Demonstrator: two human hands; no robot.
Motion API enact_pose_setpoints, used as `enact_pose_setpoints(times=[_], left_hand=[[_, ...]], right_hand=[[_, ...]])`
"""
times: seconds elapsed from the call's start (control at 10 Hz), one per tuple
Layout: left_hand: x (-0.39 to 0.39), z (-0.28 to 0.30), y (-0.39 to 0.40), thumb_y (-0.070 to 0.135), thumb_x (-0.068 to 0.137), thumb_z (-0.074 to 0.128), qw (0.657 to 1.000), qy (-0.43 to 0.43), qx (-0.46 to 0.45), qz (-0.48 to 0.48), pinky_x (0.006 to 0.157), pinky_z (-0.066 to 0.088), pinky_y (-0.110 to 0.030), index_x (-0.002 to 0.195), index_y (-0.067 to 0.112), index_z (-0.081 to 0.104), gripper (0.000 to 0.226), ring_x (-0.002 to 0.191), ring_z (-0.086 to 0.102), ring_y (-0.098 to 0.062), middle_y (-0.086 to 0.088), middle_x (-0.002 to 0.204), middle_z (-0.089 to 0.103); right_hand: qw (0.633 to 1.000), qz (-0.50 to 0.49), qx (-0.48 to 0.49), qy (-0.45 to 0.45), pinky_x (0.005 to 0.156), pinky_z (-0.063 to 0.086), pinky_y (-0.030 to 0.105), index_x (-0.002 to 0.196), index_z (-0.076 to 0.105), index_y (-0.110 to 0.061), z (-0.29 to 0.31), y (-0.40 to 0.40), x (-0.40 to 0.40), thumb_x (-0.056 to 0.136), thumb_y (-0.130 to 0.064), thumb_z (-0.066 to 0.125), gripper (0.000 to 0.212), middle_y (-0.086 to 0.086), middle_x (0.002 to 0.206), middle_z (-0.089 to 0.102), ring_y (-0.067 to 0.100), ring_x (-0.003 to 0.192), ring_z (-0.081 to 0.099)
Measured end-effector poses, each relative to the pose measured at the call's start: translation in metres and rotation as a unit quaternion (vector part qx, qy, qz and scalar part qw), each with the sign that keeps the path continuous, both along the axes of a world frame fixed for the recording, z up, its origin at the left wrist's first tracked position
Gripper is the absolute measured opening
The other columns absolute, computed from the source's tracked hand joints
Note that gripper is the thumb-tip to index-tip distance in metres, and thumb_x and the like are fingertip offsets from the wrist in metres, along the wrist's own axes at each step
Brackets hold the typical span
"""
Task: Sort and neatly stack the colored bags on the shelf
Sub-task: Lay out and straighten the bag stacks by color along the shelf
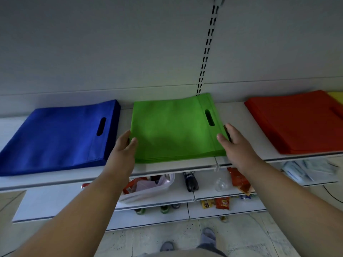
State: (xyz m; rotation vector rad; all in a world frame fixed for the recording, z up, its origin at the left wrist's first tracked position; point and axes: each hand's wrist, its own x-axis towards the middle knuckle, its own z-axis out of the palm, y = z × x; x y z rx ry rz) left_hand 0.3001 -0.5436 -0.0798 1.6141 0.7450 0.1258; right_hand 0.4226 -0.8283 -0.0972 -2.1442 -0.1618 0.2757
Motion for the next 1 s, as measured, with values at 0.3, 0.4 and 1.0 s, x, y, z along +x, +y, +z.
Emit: enact_pose_setpoints(times=[0.3, 0.4, 1.0], left_hand=[[0.019, 0.001, 0.024, 0.023, 0.083, 0.067, 0.989, 0.075, -0.101, 0.082, 0.098, 0.050, -0.050, 0.105, 0.012, 0.066, 0.025, 0.106, 0.062, -0.033, -0.017, 0.114, 0.064], [0.026, 0.012, 0.020, 0.023, 0.086, 0.070, 0.980, 0.113, -0.154, 0.056, 0.092, 0.054, -0.049, 0.101, 0.006, 0.066, 0.023, 0.101, 0.067, -0.036, -0.020, 0.104, 0.070], [0.039, 0.012, 0.007, 0.005, 0.099, 0.046, 0.988, 0.115, -0.094, 0.040, 0.089, 0.055, -0.048, 0.097, 0.006, 0.056, 0.011, 0.093, 0.063, -0.027, -0.014, 0.110, 0.062]], right_hand=[[0.902, 0.168, -0.275, -0.286, 0.105, 0.036, 0.039, 0.132, 0.056, -0.008, 0.005, 0.025, 0.001, 0.097, -0.043, 0.041, 0.051, 0.010, 0.134, 0.056, 0.028, 0.125, 0.049], [0.872, 0.195, -0.343, -0.288, 0.101, 0.039, 0.039, 0.126, 0.059, -0.011, 0.006, 0.034, -0.005, 0.096, -0.057, 0.033, 0.060, 0.007, 0.126, 0.061, 0.026, 0.119, 0.051], [0.853, 0.105, -0.411, -0.305, 0.105, 0.037, 0.048, 0.131, 0.053, -0.009, -0.006, 0.029, -0.013, 0.066, -0.043, 0.081, 0.078, 0.015, 0.134, 0.053, 0.035, 0.126, 0.047]])
